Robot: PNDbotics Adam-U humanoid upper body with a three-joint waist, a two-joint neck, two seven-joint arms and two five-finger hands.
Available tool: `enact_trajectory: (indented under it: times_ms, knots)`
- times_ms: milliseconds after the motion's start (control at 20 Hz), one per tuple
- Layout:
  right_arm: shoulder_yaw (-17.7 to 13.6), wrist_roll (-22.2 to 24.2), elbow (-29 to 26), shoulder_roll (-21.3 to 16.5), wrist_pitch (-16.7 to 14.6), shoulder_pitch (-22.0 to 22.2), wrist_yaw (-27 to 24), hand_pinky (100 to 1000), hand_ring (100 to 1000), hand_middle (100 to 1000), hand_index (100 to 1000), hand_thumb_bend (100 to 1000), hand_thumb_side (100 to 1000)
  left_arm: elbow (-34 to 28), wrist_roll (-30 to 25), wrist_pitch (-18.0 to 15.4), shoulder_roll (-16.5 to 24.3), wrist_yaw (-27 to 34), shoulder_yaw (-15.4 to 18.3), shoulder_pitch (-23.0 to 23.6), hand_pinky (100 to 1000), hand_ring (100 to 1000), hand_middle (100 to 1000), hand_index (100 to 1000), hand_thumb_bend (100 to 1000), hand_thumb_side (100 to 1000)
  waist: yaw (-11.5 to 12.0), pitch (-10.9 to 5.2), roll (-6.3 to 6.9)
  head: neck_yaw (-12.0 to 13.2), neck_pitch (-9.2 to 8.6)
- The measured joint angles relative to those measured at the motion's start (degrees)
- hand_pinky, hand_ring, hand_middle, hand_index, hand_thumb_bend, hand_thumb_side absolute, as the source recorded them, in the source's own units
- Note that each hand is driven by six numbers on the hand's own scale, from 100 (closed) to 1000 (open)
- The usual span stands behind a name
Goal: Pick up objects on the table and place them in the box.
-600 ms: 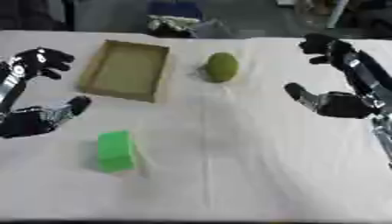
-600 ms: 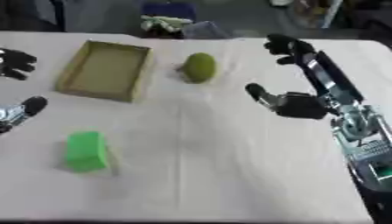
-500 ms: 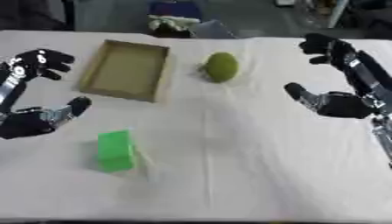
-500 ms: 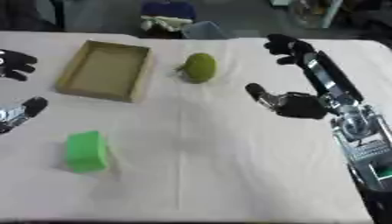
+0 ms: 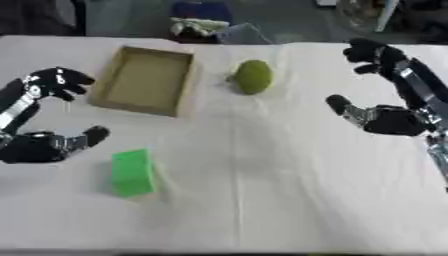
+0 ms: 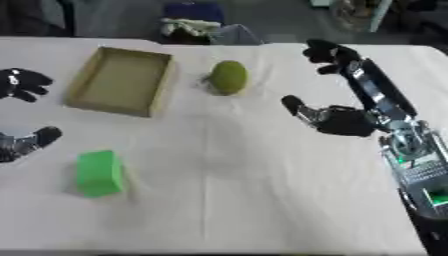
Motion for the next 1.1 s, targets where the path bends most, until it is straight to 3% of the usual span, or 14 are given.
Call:
enact_trajectory:
  times_ms: [300, 550, 1100]
  knots:
    - [0.0, 0.1, 0.0, 0.0, 0.0, 0.0, 0.0, 812, 868, 827, 950, 429, 389, 1.6, -4.5, -1.7, 4.0, -1.7, -4.3, -0.1, 764, 789, 800, 863, 697, 570, -0.3, -0.05, 0.31, 0.3, 0.04]
    - [0.1, 0.1, 0.0, 0.0, 0.0, 0.2, -0.2, 812, 868, 826, 950, 429, 389, 3.6, -6.8, -2.8, 4.9, -3.6, -7.3, -1.5, 768, 788, 800, 866, 765, 577, -0.5, -0.05, 0.33, 0.3, 0.06]
    - [0.3, 0.1, 0.0, 0.0, 0.0, 0.3, -0.4, 812, 869, 825, 950, 426, 389, 7.4, -7.9, -3.3, 4.5, -8.0, -10.3, -3.8, 755, 774, 784, 852, 729, 569, -0.7, -0.05, 0.28, 0.5, 0.08]
